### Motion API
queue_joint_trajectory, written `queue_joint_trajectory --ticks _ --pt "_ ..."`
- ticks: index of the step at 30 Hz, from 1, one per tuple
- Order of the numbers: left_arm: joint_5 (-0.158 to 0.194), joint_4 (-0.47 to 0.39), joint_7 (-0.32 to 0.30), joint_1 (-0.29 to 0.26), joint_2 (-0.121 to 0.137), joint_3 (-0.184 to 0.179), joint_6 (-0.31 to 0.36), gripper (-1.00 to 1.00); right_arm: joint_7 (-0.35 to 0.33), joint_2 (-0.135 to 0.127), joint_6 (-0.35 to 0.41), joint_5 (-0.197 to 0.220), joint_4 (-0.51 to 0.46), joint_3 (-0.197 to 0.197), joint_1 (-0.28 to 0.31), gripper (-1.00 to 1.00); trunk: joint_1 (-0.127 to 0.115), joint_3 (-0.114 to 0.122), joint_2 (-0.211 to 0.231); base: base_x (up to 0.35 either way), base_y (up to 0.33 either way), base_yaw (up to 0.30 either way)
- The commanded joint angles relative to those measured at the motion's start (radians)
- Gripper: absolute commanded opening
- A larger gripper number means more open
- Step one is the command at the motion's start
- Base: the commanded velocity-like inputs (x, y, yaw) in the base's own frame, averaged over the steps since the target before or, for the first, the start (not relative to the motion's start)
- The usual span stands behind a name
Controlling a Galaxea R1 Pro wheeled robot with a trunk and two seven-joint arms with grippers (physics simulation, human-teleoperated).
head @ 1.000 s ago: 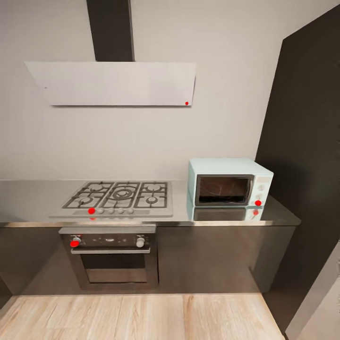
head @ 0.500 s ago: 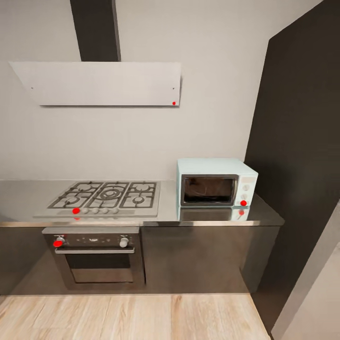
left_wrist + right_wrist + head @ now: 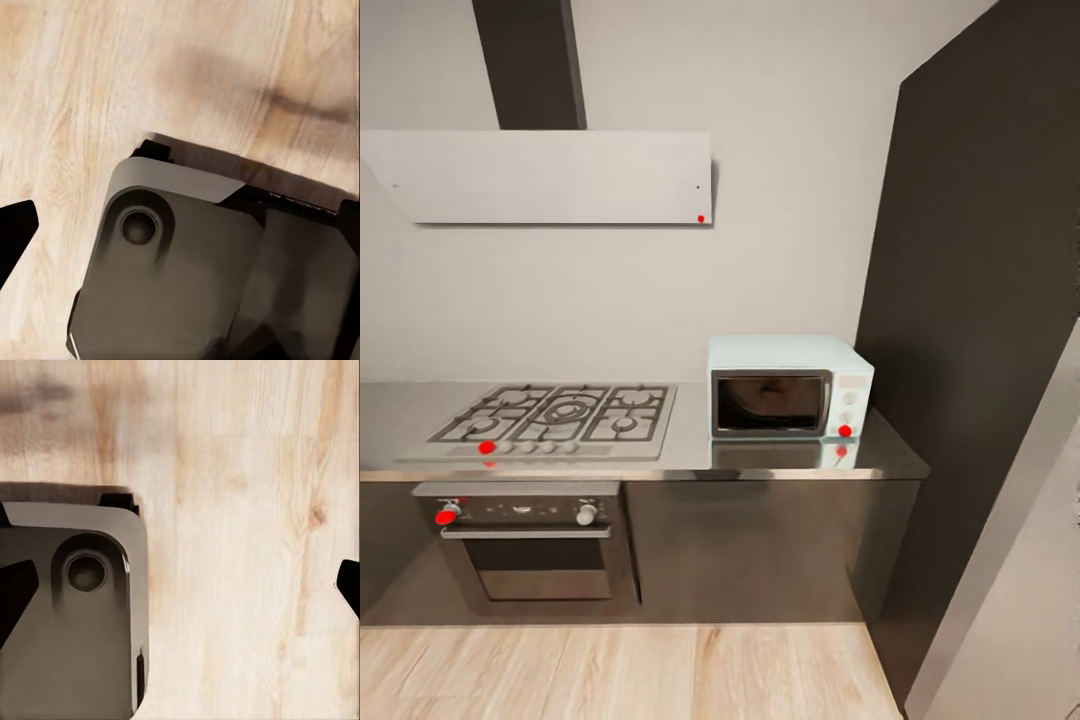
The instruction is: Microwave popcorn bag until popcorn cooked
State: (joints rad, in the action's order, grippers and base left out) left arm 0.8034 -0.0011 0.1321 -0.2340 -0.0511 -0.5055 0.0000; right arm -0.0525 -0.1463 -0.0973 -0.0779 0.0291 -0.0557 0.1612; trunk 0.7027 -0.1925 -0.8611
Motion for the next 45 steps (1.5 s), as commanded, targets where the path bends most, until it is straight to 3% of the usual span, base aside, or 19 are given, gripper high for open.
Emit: queue_joint_trajectory --ticks 1,5,10,13,33,45 --pt "0.008 0.0 0.005 -0.001 0.0 -0.008 0.0 1.0 -0.003 -0.001 -0.006 -0.008 0.003 -0.006 0.001 1.0 0.0 -0.001 -0.001 0.105 -0.281 0.0" --pt "0.017 0.001 0.005 -0.001 0.007 -0.008 0.0 1.0 -0.003 -0.002 -0.006 -0.008 0.003 -0.006 0.001 1.0 0.0 -0.001 -0.001 0.144 -0.266 0.0" --pt "0.087 0.0 0.005 -0.001 0.018 -0.009 0.0 1.0 -0.002 -0.002 -0.008 -0.008 0.003 -0.006 0.001 1.0 0.0 -0.001 -0.001 0.206 -0.226 0.0" --pt "0.112 0.0 0.004 -0.001 0.02 -0.01 0.0 1.0 -0.002 -0.004 -0.008 -0.008 0.003 -0.006 0.001 1.0 0.0 -0.001 -0.001 0.221 -0.212 0.0" --pt "0.117 0.0 0.004 -0.001 0.018 -0.013 -0.001 1.0 -0.004 0.005 -0.005 -0.01 0.003 -0.006 0.001 1.0 0.0 -0.001 -0.001 0.213 -0.203 0.0" --pt "0.117 0.0 0.004 -0.001 0.017 -0.014 -0.006 1.0 -0.007 0.013 -0.014 -0.013 -0.016 -0.013 0.001 1.0 0.0 -0.001 -0.001 0.043 -0.028 0.0"
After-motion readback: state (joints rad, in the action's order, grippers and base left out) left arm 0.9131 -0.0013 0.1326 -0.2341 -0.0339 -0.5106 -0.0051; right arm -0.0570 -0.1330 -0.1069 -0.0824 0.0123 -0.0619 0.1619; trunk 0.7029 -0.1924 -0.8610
